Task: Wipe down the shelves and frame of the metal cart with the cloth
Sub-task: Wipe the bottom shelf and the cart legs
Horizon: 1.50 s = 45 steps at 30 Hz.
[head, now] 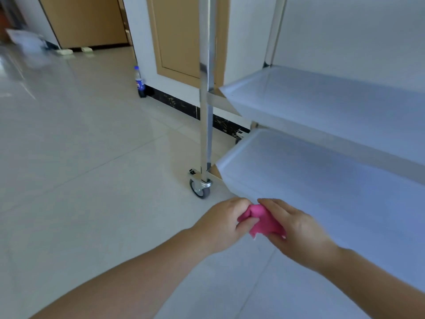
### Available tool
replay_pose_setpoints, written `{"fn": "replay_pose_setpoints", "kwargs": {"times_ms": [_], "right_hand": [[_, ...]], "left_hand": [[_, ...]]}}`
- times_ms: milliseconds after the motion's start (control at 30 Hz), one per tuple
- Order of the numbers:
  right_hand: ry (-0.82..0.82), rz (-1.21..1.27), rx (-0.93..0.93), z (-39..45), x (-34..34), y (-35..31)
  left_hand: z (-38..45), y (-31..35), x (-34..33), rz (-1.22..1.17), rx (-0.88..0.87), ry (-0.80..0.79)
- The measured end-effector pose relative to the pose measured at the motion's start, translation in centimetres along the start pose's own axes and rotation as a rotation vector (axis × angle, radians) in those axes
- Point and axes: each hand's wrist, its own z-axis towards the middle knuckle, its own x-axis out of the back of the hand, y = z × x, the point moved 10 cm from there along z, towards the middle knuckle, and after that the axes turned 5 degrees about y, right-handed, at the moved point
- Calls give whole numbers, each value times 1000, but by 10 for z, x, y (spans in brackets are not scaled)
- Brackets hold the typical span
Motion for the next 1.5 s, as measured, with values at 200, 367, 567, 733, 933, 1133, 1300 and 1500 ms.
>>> {"fn": "replay_pose_setpoints", "kwargs": {"times_ms": [200, 367, 567, 733, 933, 1133, 1300, 1500], "right_hand": [[-62, 168, -190, 54, -20, -1], [73, 346, -621, 94, -42, 28], [394, 436, -724, 163, -47, 19], [372, 339, -617, 230, -63, -14], [559, 302, -531, 227, -69, -15], [610, 180, -615, 239, -65, 9], [620, 260, -641, 252, -77, 18], [598, 246, -556, 250, -88, 28]], "left_hand": [[17, -54, 55, -124, 122, 168], [8, -107, 98, 1, 278, 383], [-20, -134, 116, 257, 283, 298], [-54, -154, 140, 325, 383, 316], [-78, -161, 155, 364, 413, 291], [-73, -159, 145, 460, 382, 158], [-73, -157, 138, 445, 363, 119], [-74, -163, 135, 439, 369, 113]]}}
